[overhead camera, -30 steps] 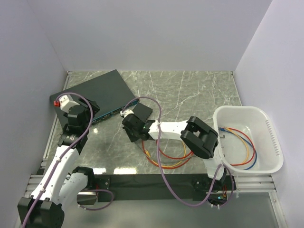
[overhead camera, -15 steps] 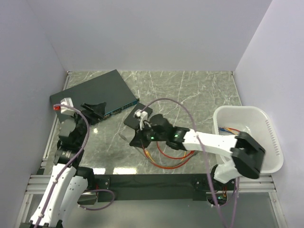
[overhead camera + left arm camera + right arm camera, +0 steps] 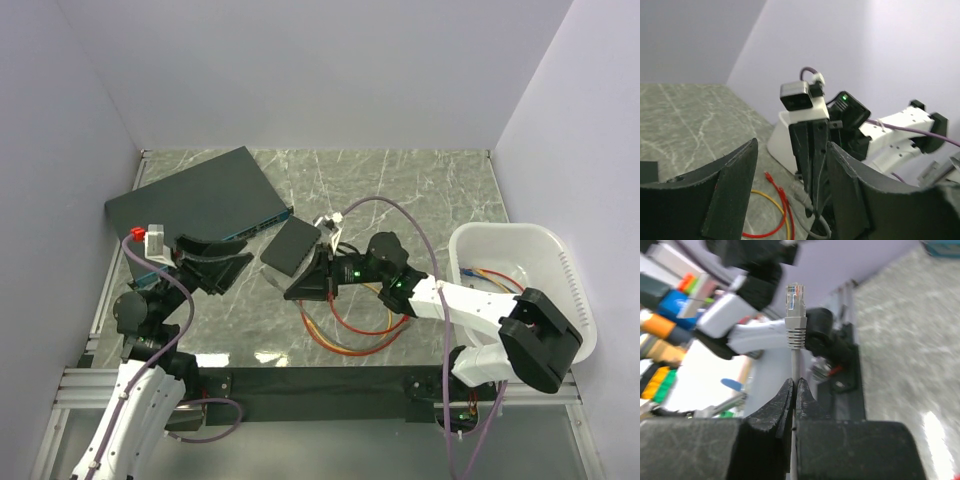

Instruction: Insert the plug into the switch port

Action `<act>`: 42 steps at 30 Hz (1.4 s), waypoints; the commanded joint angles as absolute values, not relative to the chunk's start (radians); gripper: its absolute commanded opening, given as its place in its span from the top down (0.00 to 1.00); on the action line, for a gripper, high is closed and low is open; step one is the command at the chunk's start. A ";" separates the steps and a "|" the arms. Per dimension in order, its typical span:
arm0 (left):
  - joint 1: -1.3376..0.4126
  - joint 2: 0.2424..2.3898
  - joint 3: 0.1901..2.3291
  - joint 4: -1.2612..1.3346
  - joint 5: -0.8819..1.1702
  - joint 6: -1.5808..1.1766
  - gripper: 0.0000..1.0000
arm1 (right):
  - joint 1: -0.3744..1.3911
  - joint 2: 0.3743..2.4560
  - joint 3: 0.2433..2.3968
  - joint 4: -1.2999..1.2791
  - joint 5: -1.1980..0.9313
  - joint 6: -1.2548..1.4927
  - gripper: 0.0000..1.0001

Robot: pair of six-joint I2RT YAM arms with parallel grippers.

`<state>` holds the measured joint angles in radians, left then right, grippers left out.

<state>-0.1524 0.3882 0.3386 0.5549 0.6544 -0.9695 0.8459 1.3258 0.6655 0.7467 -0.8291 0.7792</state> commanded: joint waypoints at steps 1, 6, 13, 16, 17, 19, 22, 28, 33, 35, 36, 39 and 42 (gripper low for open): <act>-0.155 0.379 0.342 0.690 0.767 -1.022 0.38 | 0.833 1.307 0.669 0.983 -0.934 0.900 1.00; -0.158 0.390 0.337 0.704 0.790 -1.028 0.43 | 0.825 1.344 0.676 1.121 -0.966 1.017 1.00; -0.181 0.408 0.331 0.744 0.801 -1.035 0.44 | 0.824 1.419 0.686 1.273 -0.980 1.124 1.00; -0.199 0.414 0.331 0.756 0.801 -1.034 0.44 | 0.825 1.427 0.693 1.264 -0.977 1.126 1.00; -0.205 0.417 0.333 0.755 0.799 -1.029 0.45 | 0.825 1.425 0.698 1.258 -0.977 1.120 1.00; -0.222 0.425 0.334 0.747 0.798 -1.016 0.45 | 0.825 1.419 0.701 1.238 -0.971 1.109 1.00; -0.244 0.429 0.334 0.733 0.787 -0.997 0.47 | 0.825 1.414 0.707 1.203 -0.966 1.092 1.00; -0.275 0.433 0.336 0.704 0.773 -0.963 0.54 | 0.825 1.414 0.715 1.164 -0.956 1.058 1.00; -0.295 0.439 0.344 0.666 0.756 -0.933 0.66 | 0.825 1.425 0.716 1.186 -0.953 1.074 1.00; -0.301 0.439 0.348 0.649 0.747 -0.924 0.69 | 0.825 1.428 0.719 1.184 -0.951 1.075 1.00; -0.302 0.437 0.348 0.643 0.742 -0.916 0.68 | 0.825 1.427 0.721 1.184 -0.951 1.075 1.00; -0.308 0.439 0.345 0.627 0.736 -0.908 0.69 | 0.825 1.427 0.727 1.172 -0.951 1.072 1.00; -0.316 0.439 0.345 0.626 0.733 -0.907 0.75 | 0.825 1.427 0.730 1.170 -0.951 1.072 1.00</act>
